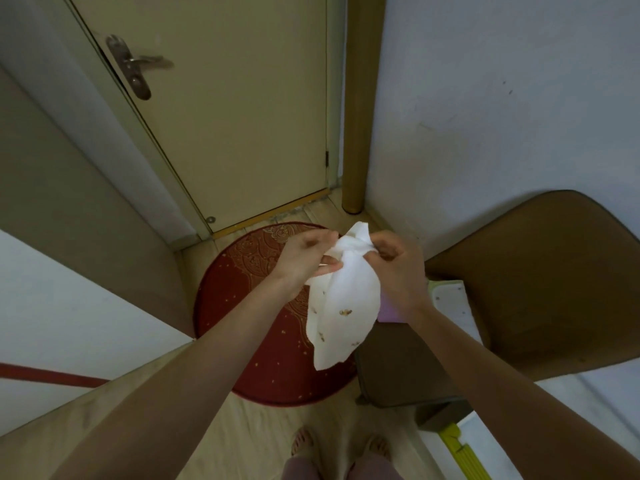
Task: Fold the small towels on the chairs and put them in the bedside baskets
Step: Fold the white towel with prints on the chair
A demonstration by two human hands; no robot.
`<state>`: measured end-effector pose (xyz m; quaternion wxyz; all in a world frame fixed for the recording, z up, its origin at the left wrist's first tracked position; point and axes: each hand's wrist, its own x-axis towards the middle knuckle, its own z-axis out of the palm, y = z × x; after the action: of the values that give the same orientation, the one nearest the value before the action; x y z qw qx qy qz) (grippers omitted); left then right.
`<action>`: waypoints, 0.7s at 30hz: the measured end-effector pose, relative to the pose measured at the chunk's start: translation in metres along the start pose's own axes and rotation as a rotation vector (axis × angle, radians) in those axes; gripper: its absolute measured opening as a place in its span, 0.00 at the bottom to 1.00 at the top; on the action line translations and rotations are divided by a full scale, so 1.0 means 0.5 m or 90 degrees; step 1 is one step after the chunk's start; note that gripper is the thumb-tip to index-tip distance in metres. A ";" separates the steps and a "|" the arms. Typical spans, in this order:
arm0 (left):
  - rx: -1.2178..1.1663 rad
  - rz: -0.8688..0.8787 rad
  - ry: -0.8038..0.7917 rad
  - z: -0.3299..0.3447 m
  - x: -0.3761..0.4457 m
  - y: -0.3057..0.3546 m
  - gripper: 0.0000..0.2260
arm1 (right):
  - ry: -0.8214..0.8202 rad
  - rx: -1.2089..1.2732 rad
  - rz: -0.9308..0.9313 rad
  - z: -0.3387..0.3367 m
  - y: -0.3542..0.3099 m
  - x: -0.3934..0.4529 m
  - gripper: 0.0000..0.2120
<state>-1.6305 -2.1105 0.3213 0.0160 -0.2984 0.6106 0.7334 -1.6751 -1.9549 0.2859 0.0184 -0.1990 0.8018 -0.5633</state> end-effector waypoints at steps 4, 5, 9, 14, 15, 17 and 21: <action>0.276 0.330 -0.002 -0.025 -0.004 0.003 0.04 | -0.052 -0.004 -0.019 -0.016 -0.015 0.024 0.03; 0.297 0.377 -0.052 -0.027 -0.004 0.005 0.06 | -0.067 0.008 -0.019 -0.015 -0.017 0.028 0.06; 0.303 0.442 -0.127 -0.016 -0.005 0.017 0.09 | -0.104 0.068 -0.009 -0.015 -0.033 0.043 0.23; 0.292 0.459 -0.146 -0.015 0.002 0.022 0.08 | -0.094 0.052 0.000 -0.034 -0.036 0.050 0.08; 0.301 0.451 -0.155 -0.015 0.003 0.023 0.09 | -0.100 0.041 -0.004 -0.037 -0.036 0.050 0.07; 0.277 0.425 -0.174 -0.010 0.006 0.026 0.06 | -0.106 0.035 -0.005 -0.039 -0.037 0.048 0.08; 0.173 0.315 -0.156 -0.005 0.015 0.035 0.02 | -0.100 0.026 0.012 -0.043 -0.043 0.047 0.04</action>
<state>-1.6426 -2.1198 0.3332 -0.0498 -0.0449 0.7506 0.6574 -1.6960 -1.9497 0.3179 0.0905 -0.2345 0.7879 -0.5622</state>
